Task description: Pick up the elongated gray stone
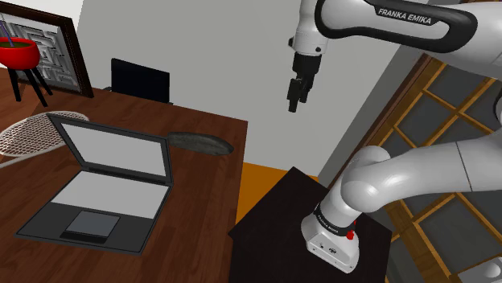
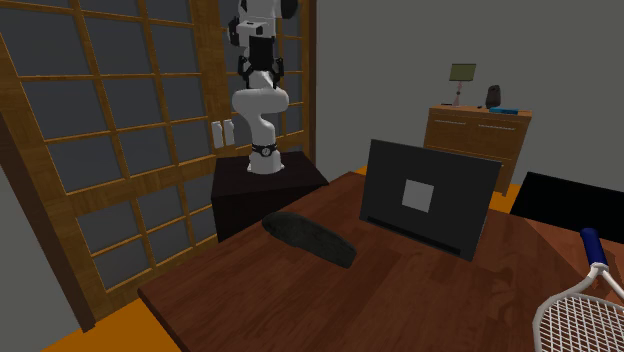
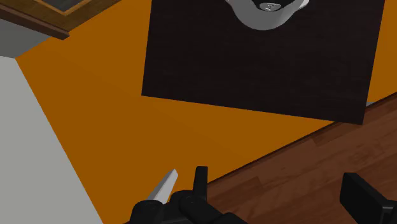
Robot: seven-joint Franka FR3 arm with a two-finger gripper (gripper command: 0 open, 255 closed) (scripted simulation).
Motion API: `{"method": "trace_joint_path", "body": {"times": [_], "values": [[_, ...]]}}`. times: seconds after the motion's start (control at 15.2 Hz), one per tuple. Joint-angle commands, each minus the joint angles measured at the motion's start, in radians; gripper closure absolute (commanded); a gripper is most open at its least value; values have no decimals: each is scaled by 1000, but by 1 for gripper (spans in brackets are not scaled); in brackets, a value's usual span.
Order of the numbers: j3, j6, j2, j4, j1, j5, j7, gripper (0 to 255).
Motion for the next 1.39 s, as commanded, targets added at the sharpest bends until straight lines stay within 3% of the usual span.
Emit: {"method": "trace_joint_path", "body": {"times": [0.0, 0.66, 1.32], "values": [[0, 0, 0, 0, 0, 0, 0, 0], [-30, 376, 256, -61, 33, -26, -86, 0], [-41, 694, 598, 23, 60, -28, -170, 0]]}}
